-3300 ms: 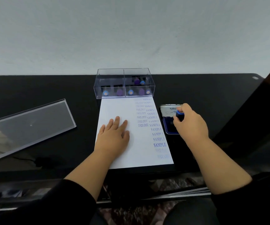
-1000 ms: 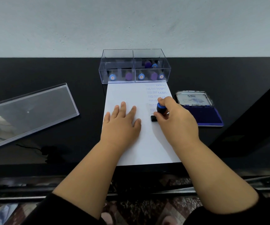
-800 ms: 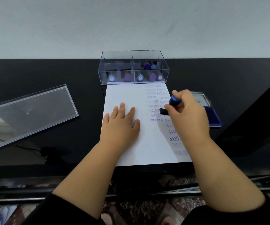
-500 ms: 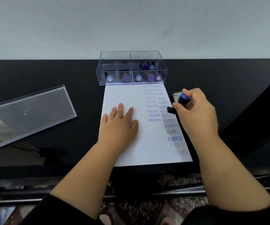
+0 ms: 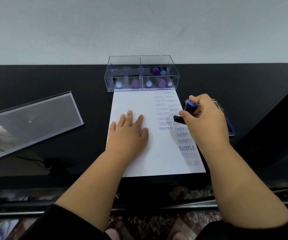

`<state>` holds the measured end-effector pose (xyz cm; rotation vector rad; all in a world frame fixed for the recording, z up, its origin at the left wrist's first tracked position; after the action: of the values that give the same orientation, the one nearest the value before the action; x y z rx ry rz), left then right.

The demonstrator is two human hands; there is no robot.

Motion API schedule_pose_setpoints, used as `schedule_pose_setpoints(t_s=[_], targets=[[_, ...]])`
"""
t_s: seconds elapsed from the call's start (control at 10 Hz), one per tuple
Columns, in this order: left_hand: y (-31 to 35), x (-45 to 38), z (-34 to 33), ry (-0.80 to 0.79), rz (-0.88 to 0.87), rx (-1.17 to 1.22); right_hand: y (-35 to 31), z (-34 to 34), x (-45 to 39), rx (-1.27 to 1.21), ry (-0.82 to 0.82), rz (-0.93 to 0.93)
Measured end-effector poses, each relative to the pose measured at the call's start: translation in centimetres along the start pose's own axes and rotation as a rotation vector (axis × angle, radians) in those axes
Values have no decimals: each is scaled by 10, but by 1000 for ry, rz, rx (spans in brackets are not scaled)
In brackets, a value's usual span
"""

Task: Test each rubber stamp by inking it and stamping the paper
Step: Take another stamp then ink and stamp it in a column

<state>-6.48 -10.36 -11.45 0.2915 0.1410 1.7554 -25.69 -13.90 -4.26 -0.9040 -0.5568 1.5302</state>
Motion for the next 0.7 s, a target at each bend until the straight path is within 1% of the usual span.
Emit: schedule_pose_setpoints(t_s=[0.7], targets=[[2, -2, 0, -5, 8, -14, 4, 2, -3, 24, -10, 15]])
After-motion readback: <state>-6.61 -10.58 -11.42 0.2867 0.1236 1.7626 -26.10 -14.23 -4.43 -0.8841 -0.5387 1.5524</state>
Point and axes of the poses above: each hand's wrist, its own x-axis away from the middle knuckle, its own z-axis out of the back of the hand, y = z × x, the point moved 9 cm from there along -x, towards the middle knuckle
